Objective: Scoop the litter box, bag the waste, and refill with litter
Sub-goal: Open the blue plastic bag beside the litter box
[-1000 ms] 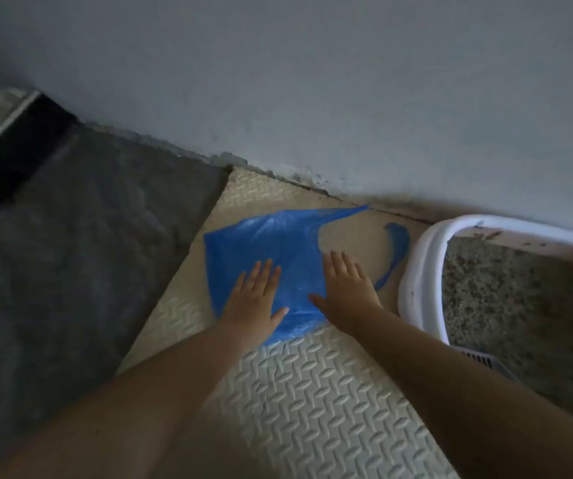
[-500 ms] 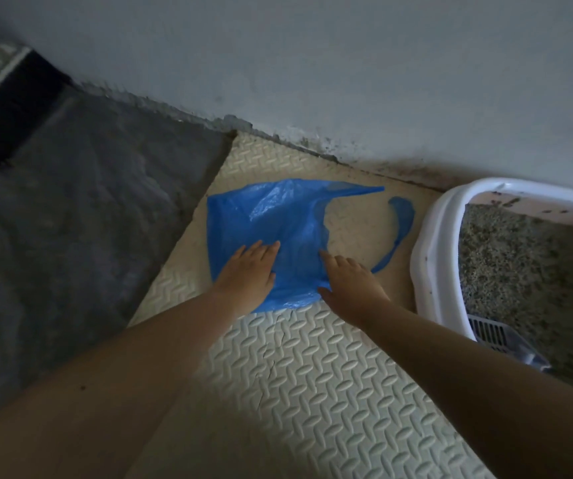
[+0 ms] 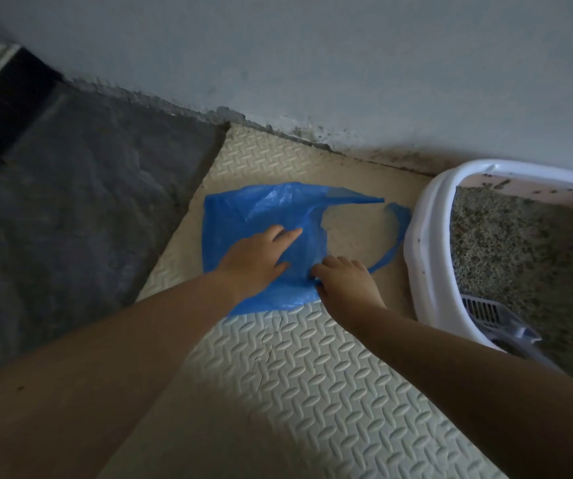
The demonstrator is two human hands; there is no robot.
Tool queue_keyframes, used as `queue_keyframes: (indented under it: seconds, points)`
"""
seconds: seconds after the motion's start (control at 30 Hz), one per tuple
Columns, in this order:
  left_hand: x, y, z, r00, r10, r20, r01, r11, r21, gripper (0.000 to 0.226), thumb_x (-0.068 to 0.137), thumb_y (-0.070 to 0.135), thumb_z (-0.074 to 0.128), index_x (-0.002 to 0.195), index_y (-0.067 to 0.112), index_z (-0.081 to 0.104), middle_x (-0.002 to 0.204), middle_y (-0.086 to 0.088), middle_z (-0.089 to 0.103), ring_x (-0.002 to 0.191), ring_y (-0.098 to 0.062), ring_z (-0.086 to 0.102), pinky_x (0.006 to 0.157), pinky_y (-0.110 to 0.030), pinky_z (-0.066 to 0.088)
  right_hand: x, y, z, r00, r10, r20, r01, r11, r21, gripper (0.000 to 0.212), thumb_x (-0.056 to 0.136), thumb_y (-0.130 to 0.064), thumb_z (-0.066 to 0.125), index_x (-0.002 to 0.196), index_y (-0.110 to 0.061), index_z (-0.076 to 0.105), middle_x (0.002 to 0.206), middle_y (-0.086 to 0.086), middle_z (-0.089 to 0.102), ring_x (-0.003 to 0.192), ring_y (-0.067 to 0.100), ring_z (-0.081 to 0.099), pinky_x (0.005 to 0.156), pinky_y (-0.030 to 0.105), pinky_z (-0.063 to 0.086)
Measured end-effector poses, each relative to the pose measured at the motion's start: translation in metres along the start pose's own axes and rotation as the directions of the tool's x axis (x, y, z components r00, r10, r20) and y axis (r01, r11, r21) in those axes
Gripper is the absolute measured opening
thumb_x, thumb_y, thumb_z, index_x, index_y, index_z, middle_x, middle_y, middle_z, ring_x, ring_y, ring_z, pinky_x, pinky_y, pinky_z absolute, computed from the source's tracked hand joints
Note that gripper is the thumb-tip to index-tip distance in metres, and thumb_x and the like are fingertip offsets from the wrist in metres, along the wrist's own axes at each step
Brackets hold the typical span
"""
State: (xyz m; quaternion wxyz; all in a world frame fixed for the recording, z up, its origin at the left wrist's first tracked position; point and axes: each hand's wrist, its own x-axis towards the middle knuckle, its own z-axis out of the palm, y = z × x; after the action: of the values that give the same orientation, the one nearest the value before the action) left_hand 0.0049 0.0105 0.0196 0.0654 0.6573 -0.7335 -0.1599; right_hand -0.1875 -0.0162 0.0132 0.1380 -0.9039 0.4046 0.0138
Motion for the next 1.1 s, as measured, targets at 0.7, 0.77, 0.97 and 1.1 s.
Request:
queue_keyframes:
  seconds: [0.7,0.77,0.97,1.1]
  points:
    - [0.022,-0.007,-0.015,0.985,0.172,0.027,-0.173,0.982,0.072,0.015,0.093,0.019,0.047,0.098,0.015,0.060,0.122,0.005,0.057,0.104,-0.019,0.056,0.079,-0.038,0.047,-0.010,0.008,-0.006,0.960,-0.130,-0.246,0.155,0.984,0.082,0.022,0.071,-0.005,0.072,0.088,-0.019,0.070,0.080,0.000,0.061,0.072,0.025,0.061,0.063,0.033,0.048]
    - [0.019,-0.012,-0.021,0.973,0.215,-0.084,-0.212,0.976,0.042,0.018,0.090,0.018,0.046,0.092,0.013,0.063,0.115,0.002,0.063,0.104,-0.020,0.057,0.080,-0.042,0.049,-0.010,0.010,-0.004,0.965,-0.159,-0.211,0.185,0.977,0.110,0.018,0.075,-0.008,0.069,0.091,-0.016,0.070,0.082,0.002,0.061,0.073,0.026,0.062,0.060,0.032,0.048]
    - [0.003,-0.027,-0.045,0.891,0.336,-0.306,-0.306,0.941,0.143,0.028,0.089,0.022,0.041,0.086,0.011,0.067,0.123,-0.005,0.061,0.096,-0.024,0.064,0.071,-0.038,0.054,-0.011,0.014,-0.005,0.885,-0.463,-0.052,0.463,0.886,-0.014,0.028,0.086,-0.035,0.052,0.094,-0.015,0.069,0.094,0.004,0.064,0.084,0.025,0.062,0.074,0.035,0.051]
    - [-0.004,-0.033,-0.054,0.862,0.361,-0.356,-0.330,0.932,0.148,0.024,0.091,0.019,0.046,0.089,0.012,0.069,0.111,-0.006,0.065,0.094,-0.024,0.064,0.075,-0.040,0.054,-0.010,0.017,-0.003,0.836,-0.549,-0.002,0.549,0.835,0.022,0.040,0.094,-0.038,0.041,0.109,-0.014,0.070,0.130,0.007,0.060,0.126,0.027,0.051,0.105,0.041,0.039]
